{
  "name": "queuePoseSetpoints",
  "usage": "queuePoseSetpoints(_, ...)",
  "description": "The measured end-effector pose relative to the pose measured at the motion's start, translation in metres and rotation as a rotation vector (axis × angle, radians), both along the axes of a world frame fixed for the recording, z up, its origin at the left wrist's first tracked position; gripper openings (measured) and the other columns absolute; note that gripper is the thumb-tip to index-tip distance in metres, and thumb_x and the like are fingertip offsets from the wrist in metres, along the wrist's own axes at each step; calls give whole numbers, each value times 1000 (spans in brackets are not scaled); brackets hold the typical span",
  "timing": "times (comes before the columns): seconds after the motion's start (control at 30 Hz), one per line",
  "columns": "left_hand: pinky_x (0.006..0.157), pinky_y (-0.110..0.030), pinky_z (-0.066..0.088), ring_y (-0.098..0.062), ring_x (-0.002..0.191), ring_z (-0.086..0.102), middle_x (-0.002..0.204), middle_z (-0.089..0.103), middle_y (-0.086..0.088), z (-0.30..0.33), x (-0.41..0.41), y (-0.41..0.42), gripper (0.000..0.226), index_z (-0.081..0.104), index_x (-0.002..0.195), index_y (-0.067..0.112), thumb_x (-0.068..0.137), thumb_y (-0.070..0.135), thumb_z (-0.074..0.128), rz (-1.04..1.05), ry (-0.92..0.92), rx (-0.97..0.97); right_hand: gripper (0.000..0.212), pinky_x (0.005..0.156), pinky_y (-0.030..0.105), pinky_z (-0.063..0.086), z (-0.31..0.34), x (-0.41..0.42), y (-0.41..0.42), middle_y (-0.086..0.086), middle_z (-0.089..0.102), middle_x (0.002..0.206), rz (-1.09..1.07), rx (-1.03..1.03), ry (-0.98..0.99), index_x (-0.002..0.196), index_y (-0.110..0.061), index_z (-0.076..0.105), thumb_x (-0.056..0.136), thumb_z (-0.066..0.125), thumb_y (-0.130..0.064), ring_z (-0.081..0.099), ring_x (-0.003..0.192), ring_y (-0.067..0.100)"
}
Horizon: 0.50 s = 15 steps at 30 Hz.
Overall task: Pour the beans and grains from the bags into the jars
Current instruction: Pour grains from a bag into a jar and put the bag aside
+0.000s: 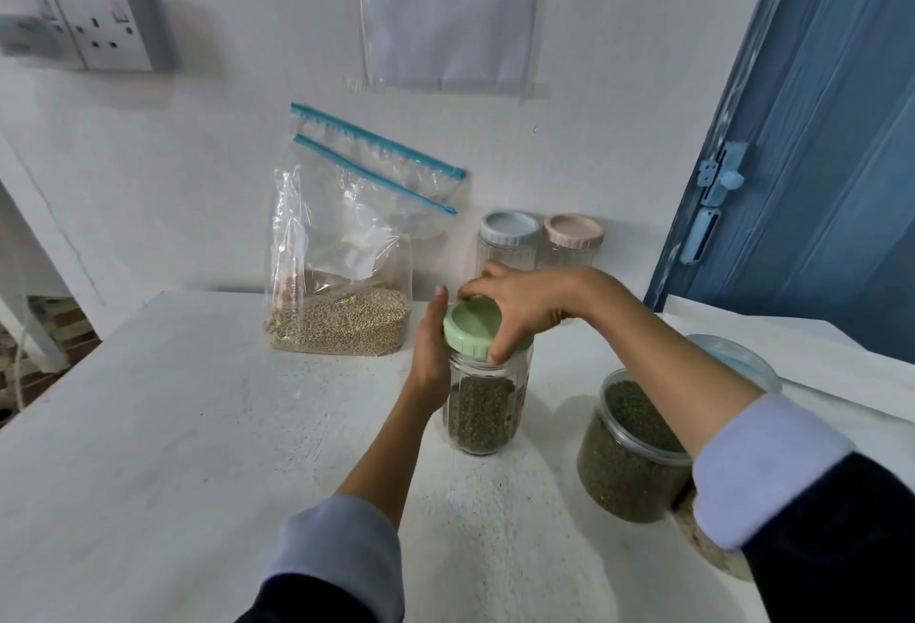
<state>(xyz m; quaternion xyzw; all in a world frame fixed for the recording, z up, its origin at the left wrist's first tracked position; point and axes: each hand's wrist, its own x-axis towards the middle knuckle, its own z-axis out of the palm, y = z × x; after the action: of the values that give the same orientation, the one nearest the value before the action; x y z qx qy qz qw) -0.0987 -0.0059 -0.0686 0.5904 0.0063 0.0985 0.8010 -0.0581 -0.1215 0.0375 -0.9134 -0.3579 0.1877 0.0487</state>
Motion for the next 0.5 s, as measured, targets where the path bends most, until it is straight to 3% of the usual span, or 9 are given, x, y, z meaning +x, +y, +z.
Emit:
queuePoseSetpoints(0.13, 68, -21, 56, -11, 77, 70, 75, 74, -2, 7, 5, -1, 59, 62, 94, 7, 103, 40, 13, -60, 22, -37, 88, 93, 37, 47, 7, -1, 0, 1, 30, 127, 74, -60, -9, 142, -28, 30, 70, 80, -20, 36, 118, 19)
queuePoseSetpoints(0.27, 61, -21, 56, -9, 65, 69, 63, 72, 0, 11, 8, 0, 55, 59, 86, 11, 103, 41, 16, -86, 78, -51, 94, 79, 36, 50, 5, -7, 2, 1, 26, 127, 198, -109, -52, 141, -30, 29, 65, 80, -6, 33, 114, 20)
queuePoseSetpoints(0.37, 67, -28, 54, -14, 69, 70, 66, 72, -4, 14, 9, 0, 56, 60, 88, 11, 102, 44, 16, -113, 138, -67, 93, 75, 31, 45, 8, -7, -2, 0, 26, 130, 234, -85, -12, 140, -29, 31, 65, 79, -3, 33, 116, 20)
queuePoseSetpoints(0.43, 71, -31, 52, -19, 73, 69, 69, 72, -8, 13, 11, 3, 59, 63, 88, 9, 100, 47, 20, -87, 157, -99, 80, 76, 31, 47, 6, -9, -4, 1, 36, 125, 170, -66, -57, 135, -25, 39, 67, 83, -24, 42, 111, 19)
queuePoseSetpoints(0.5, 71, -33, 53, -25, 73, 68, 72, 70, -14, 14, 11, 4, 67, 70, 82, 5, 96, 52, 25, -89, 160, -108, 62, 67, 34, 49, 2, -13, -2, 4, 54, 98, 38, -61, -237, 104, -15, 56, 71, 68, -66, 55, 83, 17)
